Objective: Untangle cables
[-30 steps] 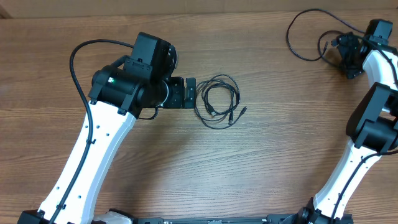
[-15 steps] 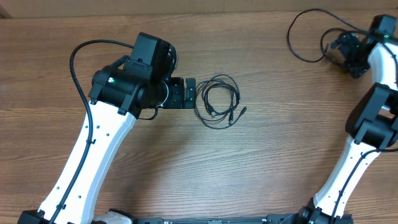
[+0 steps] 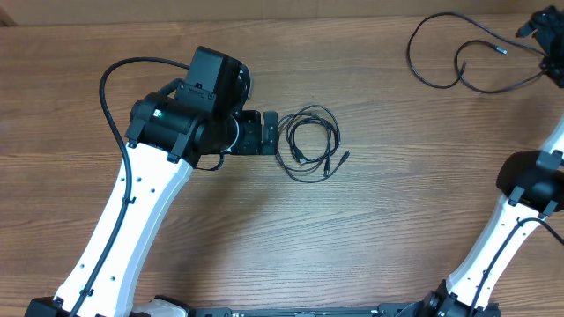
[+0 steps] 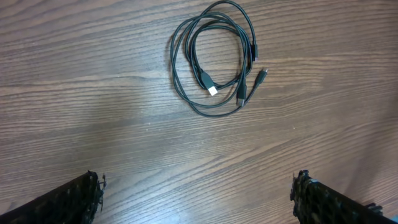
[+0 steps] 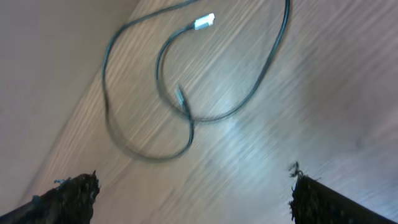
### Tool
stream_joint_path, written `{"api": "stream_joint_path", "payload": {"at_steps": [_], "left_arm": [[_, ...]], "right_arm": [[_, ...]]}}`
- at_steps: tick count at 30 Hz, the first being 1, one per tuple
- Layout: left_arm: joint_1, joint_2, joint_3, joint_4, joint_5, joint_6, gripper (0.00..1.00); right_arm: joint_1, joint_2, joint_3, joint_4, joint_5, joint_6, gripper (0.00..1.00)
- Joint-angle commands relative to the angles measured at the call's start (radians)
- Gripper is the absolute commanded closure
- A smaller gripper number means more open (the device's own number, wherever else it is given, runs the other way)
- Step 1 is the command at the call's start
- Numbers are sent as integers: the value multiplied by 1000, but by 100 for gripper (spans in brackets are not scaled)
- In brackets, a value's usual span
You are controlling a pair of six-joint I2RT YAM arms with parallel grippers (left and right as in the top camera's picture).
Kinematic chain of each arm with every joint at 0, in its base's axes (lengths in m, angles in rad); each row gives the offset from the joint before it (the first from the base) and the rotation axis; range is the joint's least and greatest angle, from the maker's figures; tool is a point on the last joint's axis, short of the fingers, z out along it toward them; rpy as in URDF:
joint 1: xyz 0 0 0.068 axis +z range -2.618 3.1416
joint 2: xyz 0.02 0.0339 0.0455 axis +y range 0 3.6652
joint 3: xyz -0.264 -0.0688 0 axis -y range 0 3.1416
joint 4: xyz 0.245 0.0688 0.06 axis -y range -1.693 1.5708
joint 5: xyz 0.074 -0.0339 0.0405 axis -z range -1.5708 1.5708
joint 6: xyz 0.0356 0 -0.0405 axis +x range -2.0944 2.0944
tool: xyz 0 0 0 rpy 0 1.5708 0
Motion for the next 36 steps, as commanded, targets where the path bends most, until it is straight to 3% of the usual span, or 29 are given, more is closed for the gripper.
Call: {"api": "stream_joint_path", "payload": {"at_steps": [1,8,22,27,31,36], "left_arm": [[-2,2,3,-10,17,-14,0],[-2,2,3,-39,1,-14,0],[-2,2,3,-97,-89,-68,0],[-2,2,3,-100,-89,-67,1],[-2,2,3,-99,-89,-67,1],[-2,2,2,-90,-89,-68,0]], "right_arm": [[14,-81,144,-105,-82,-11,0],[63,-183,166,-104,-391,-81,0],[341,-332,29,-104,-344,-117,0],[430,-488,-211,-104,-230,-163,0],[480,-664,-500,-104,-85,-171,0],[482,-750,-700,-102,-60,-169,0]]}}
